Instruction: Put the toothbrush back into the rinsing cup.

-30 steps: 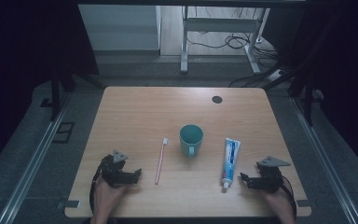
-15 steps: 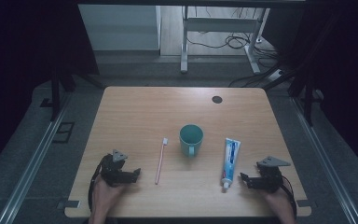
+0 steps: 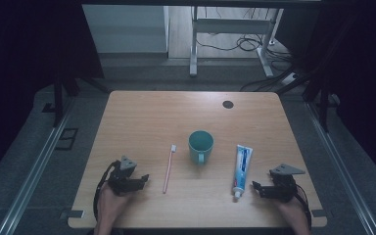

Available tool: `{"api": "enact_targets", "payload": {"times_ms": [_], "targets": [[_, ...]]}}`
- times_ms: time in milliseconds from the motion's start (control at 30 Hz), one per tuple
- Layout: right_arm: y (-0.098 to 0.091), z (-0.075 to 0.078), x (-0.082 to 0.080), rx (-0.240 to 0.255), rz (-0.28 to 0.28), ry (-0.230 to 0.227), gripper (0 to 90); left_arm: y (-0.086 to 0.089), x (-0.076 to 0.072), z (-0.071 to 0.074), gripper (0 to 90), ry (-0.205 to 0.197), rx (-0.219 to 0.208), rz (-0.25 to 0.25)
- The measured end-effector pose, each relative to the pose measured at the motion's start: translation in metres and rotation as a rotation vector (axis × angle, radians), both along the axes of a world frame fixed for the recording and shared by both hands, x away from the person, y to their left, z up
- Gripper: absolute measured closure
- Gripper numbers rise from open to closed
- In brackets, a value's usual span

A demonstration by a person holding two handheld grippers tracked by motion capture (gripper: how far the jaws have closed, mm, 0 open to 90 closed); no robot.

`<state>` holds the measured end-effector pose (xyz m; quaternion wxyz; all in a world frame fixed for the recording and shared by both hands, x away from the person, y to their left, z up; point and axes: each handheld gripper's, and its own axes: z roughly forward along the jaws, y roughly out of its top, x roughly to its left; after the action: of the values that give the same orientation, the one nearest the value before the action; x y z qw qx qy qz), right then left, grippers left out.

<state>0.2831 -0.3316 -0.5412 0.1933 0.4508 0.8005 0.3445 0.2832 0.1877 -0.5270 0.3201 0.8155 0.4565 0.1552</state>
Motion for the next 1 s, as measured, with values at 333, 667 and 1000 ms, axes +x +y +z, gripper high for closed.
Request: {"api": "enact_targets", "payload": {"times_ms": [333, 667, 1000], "targets": [[0.000, 0.000, 0.000, 0.000, 0.000, 0.001, 13.0, -0.007, 0.002, 0.005, 67.4, 0.030, -0.021, -0.042], [0.000, 0.000, 0.000, 0.000, -0.001, 0.001, 12.9, -0.019, 0.004, 0.009, 88.3, 0.058, -0.010, -0.103], [0.000, 0.000, 0.000, 0.000, -0.003, 0.000, 12.9, -0.032, 0.010, 0.013, 89.6, 0.093, -0.010, -0.168]]}}
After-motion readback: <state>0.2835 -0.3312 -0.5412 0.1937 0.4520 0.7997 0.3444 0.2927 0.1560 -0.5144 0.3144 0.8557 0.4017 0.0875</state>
